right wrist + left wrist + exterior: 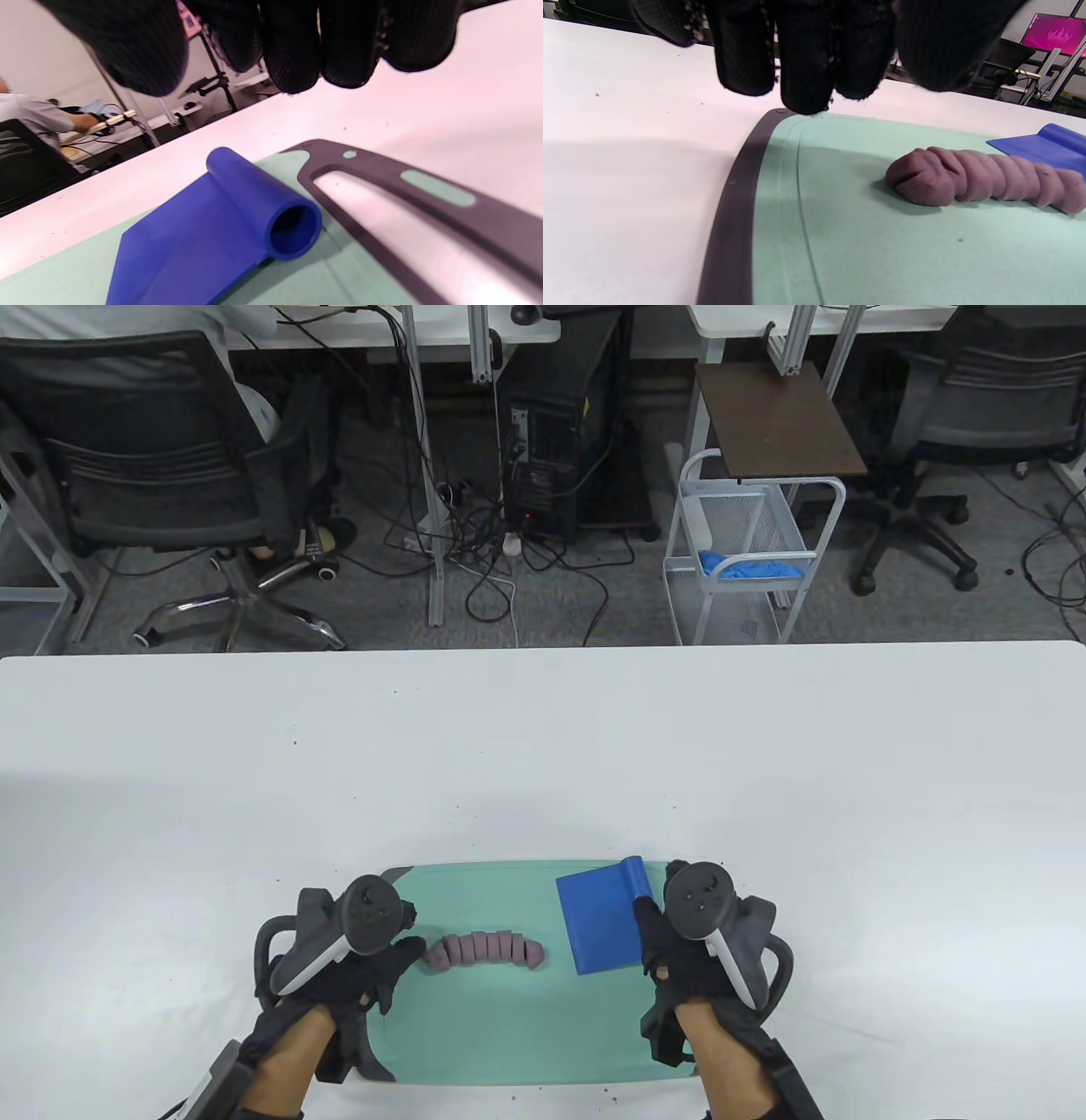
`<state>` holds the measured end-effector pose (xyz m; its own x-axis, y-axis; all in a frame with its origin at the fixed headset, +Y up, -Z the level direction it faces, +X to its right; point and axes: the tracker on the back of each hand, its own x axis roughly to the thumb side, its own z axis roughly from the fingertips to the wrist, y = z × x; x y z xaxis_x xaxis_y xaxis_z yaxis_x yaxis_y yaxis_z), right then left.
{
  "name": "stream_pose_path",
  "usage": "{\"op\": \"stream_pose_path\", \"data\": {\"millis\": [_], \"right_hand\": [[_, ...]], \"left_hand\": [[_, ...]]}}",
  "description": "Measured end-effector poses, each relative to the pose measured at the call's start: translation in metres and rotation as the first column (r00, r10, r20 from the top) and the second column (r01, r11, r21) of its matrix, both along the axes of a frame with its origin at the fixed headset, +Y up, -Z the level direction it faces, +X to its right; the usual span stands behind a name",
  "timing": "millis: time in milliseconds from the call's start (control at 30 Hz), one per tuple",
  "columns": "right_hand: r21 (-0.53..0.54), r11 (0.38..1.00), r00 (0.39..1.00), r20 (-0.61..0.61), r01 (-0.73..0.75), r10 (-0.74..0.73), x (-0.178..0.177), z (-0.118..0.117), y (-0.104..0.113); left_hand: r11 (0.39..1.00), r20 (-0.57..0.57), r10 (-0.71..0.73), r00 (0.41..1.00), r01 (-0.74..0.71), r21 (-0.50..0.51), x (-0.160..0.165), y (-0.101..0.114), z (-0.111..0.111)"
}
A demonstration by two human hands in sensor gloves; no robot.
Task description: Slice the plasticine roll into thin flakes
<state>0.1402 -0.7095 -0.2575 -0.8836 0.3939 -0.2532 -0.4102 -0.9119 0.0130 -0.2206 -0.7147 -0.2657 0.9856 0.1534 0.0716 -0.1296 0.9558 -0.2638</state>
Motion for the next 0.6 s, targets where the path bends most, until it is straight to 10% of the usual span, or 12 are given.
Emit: {"op": "stream_pose_path", "data": {"millis": [367, 600], "right_hand": [[0.146, 0.989, 0.974, -0.220, -0.018, 0.050, 0.020, 0.019, -0.002], [0.030, 0.998, 0.964, -0.262, 0.054, -0.045, 0.031, 0.015, -0.016]], "left_hand": [[1.000, 0.023, 0.022, 0.999, -0.022, 0.020, -0.007, -0.003, 0.021], [1.000, 0.073, 0.018, 0.997, -0.018, -0.002, -0.004, -0.008, 0.021]]}}
